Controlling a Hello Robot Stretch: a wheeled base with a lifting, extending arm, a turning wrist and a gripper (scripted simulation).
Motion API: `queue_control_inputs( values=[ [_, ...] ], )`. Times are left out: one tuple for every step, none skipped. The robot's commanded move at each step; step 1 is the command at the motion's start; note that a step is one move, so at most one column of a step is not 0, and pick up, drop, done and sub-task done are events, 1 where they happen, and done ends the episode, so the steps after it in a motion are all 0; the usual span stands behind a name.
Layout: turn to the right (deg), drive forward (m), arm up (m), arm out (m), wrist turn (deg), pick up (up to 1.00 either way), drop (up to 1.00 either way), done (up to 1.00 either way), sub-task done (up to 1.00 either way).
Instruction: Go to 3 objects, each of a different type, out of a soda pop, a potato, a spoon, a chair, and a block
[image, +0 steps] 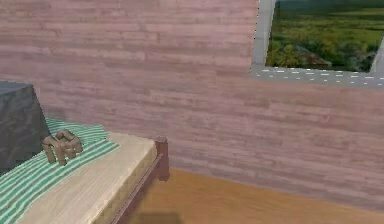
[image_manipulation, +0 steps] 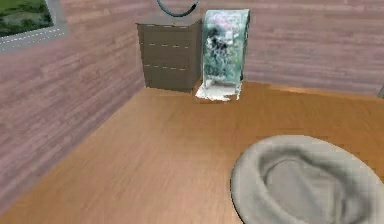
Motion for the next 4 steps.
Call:
queue_control_inputs(
  values=[
    [0.0, 0.7, 0.0, 0.0, 0.0, 0.0, 0.0, 0.0, 0.0],
    [-45.0, 0.0, 0.0, 0.0, 0.0, 0.0, 0.0, 0.0, 0.0],
    [-15.0, 0.0, 0.0, 0.0, 0.0, 0.0, 0.0, 0.0, 0.0],
    [0.0, 0.0, 0.0, 0.0, 0.0, 0.0, 0.0, 0.0, 1.0]
  ],
)
